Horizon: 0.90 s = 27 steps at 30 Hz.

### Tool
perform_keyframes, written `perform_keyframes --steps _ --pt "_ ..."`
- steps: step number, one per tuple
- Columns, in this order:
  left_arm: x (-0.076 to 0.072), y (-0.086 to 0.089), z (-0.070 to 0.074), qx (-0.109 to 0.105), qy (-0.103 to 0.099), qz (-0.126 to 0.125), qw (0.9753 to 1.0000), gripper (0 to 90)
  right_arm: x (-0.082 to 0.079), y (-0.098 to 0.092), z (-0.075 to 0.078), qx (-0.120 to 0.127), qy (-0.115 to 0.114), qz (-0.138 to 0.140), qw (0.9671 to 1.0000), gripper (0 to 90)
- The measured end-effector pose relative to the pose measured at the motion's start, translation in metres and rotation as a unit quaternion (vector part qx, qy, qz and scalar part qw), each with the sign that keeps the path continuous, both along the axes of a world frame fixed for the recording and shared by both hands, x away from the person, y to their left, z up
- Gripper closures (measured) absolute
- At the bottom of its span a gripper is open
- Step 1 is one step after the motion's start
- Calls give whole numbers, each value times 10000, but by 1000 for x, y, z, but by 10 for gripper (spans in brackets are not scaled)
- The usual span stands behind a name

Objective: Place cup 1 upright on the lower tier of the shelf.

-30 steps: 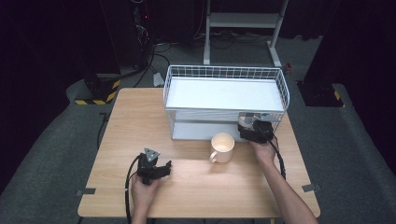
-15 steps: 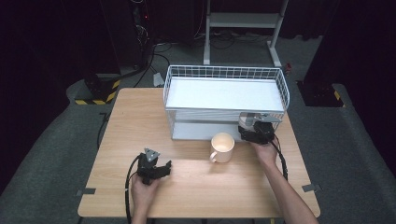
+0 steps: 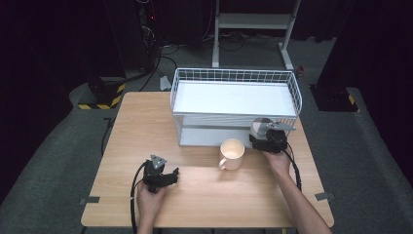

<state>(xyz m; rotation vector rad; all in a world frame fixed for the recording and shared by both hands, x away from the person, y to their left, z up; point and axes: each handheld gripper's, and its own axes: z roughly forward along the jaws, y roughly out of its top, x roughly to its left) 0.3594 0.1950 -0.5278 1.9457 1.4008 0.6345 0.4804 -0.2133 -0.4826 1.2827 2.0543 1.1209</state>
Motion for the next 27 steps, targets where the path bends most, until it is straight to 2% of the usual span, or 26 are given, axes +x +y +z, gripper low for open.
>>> perform_keyframes --steps 2,6,16,18,21,24,27 --pt "0 0 0 0 0 0 10000 232 0 0 -1 -58 -28 21 10000 175" --pt "0 0 0 0 1 0 10000 232 -2 1 -2 8 38 -40 10000 174" --pt "0 0 0 2 0 -2 10000 232 -9 -2 -4 -69 9 45 10000 163" --pt "0 0 0 1 -1 0 10000 232 -9 -1 -4 -53 13 -5 10000 175" --pt "0 0 0 2 0 -1 10000 232 -5 -1 -4 29 66 -112 9999 182" --pt "0 0 0 -11 3 6 10000 232 1 0 -4 -79 6 -144 9999 185" --pt "0 0 0 1 0 -1 10000 232 3 1 -5 -43 -36 -211 9998 186"
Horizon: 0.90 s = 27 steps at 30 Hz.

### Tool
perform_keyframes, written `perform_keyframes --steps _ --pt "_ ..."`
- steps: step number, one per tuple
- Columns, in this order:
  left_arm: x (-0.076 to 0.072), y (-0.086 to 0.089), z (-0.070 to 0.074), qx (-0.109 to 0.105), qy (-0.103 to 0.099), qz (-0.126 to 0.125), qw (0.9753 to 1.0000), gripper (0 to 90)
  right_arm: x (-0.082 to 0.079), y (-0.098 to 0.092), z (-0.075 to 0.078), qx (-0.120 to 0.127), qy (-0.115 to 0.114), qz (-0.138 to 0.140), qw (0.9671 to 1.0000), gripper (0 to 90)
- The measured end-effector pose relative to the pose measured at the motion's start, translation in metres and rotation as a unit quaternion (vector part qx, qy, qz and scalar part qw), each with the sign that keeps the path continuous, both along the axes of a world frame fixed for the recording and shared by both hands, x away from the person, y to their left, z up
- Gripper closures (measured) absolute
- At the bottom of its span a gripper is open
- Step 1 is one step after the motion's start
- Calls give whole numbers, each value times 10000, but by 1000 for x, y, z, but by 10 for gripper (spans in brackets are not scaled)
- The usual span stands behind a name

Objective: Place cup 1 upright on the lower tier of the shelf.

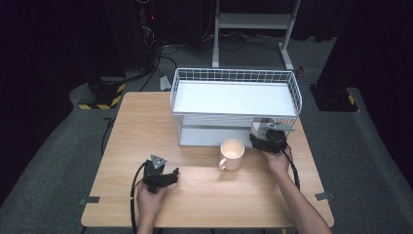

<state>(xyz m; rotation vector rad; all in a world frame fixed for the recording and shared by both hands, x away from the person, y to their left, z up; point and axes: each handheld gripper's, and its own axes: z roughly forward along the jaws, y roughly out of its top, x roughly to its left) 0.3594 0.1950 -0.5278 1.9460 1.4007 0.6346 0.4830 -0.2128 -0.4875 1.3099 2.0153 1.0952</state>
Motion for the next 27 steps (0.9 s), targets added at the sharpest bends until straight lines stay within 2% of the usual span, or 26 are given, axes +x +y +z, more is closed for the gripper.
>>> perform_keyframes --steps 2,6,10,16,21,22,27 --pt "0 0 0 -2 1 0 10000 232 2 1 -1 32 -9 -51 10000 186" --pt "0 0 0 -8 1 5 10000 232 12 3 2 -96 60 -94 9999 186" --pt "0 0 0 -11 2 6 10000 232 15 3 -1 24 2 -186 9998 185" --pt "0 0 0 -13 2 6 10000 232 14 1 0 78 57 -101 9999 165" --pt "0 0 0 -6 5 2 10000 232 11 1 2 46 112 -64 9999 131" --pt "0 0 0 -18 3 9 10000 232 12 0 2 -16 82 23 10000 130" --pt "0 0 0 -8 0 1 10000 232 9 2 1 -126 279 -65 9995 132"
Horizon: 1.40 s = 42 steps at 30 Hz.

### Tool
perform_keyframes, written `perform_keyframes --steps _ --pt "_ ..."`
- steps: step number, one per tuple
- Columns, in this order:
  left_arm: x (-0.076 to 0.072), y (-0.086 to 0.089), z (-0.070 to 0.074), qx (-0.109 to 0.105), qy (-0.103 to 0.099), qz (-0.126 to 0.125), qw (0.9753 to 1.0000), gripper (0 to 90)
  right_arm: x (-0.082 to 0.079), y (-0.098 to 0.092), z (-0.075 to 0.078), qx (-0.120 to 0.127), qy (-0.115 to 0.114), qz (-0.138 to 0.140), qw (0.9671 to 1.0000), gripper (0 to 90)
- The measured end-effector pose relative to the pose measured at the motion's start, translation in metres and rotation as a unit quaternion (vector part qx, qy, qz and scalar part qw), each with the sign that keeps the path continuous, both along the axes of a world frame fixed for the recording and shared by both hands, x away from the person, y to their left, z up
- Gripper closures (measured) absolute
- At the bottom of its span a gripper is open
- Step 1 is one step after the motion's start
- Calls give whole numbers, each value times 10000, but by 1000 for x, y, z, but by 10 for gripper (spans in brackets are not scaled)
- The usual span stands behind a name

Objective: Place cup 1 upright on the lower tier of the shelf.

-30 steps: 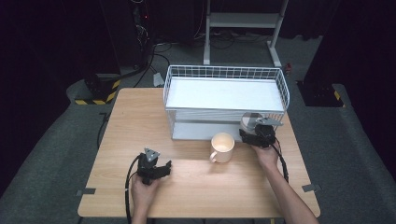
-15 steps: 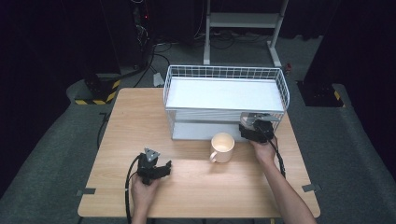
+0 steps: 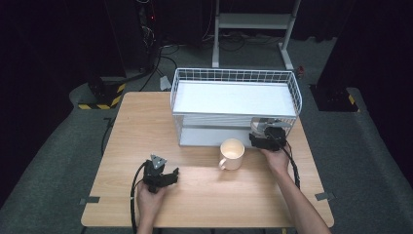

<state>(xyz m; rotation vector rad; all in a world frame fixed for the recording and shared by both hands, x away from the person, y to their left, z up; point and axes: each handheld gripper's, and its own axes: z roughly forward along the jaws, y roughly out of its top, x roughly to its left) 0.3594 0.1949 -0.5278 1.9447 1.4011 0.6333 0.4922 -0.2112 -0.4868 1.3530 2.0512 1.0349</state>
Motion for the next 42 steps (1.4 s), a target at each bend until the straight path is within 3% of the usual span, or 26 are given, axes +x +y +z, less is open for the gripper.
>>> perform_keyframes --steps 10,18,31,35,42 --pt "0 0 0 4 1 -2 10000 232 -14 -6 -9 -55 125 -78 9999 219" --pt "0 0 0 1 0 0 10000 232 -24 -5 -16 -135 87 -263 9995 295" --pt "0 0 0 1 1 0 10000 232 -11 -5 -19 -163 83 -426 9989 401" --pt "0 0 0 2 0 -2 10000 232 -8 -6 -21 -259 -43 -404 9988 449" --pt "0 0 0 -13 -16 -9 10000 231 -6 -6 -24 -167 78 -493 9986 521"
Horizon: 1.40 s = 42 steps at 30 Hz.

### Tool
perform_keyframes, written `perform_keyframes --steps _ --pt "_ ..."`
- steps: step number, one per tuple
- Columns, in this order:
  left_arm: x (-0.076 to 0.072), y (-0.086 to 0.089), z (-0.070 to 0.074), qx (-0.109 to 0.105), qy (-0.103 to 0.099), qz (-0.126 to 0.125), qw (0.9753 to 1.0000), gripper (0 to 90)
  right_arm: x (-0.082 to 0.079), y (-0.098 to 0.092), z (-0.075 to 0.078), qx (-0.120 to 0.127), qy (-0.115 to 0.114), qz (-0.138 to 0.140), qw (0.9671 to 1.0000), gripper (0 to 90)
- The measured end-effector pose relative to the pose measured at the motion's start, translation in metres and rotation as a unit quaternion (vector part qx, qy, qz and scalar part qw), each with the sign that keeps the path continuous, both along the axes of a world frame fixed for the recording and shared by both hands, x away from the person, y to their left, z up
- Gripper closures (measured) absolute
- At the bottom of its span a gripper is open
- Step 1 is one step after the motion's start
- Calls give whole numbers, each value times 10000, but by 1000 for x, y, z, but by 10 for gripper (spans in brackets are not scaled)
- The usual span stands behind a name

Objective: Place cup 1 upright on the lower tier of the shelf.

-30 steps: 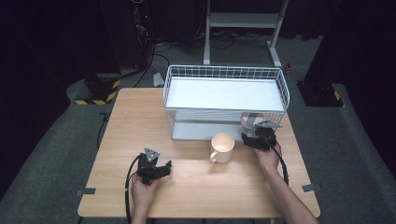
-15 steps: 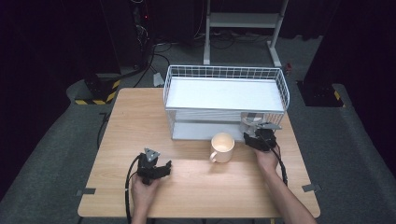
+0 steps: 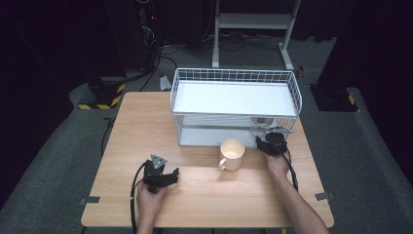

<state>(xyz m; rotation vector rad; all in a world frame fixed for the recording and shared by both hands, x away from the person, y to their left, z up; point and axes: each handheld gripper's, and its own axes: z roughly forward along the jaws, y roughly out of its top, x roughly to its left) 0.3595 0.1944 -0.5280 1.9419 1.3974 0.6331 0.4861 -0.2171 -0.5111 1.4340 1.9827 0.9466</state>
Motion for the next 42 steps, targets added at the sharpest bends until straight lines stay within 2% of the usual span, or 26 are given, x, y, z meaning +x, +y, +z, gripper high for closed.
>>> perform_keyframes --steps 8,12,14,17,23,27,28,35,36,37,42 --pt "0 0 0 5 5 -12 10000 232 2 0 -1 -152 -106 16 9998 573" --pt "0 0 0 4 12 -14 10000 232 6 3 3 -217 46 -39 9997 586" --pt "0 0 0 0 18 -12 10000 232 10 3 4 -273 -17 -12 9996 589" --pt "0 0 0 0 17 -12 10000 231 11 3 2 -156 12 -73 9999 593" --pt "0 0 0 -16 -5 3 10000 232 15 3 2 -148 53 -78 9998 594" --pt "0 0 0 -17 -3 4 10000 231 18 3 2 -157 47 -56 9998 542" --pt "0 0 0 -17 -4 4 10000 231 16 4 2 -88 86 -105 9999 520" --pt "0 0 0 -15 -7 8 10000 231 3 0 3 141 121 36 9998 424" --pt "0 0 0 -13 -6 7 10000 231 2 -3 4 84 20 163 9998 421" --pt "0 0 0 -12 -7 6 10000 231 -2 -2 5 148 49 106 9998 418" --pt "0 0 0 -13 -6 7 10000 231 -9 -4 9 245 -70 242 9994 407"
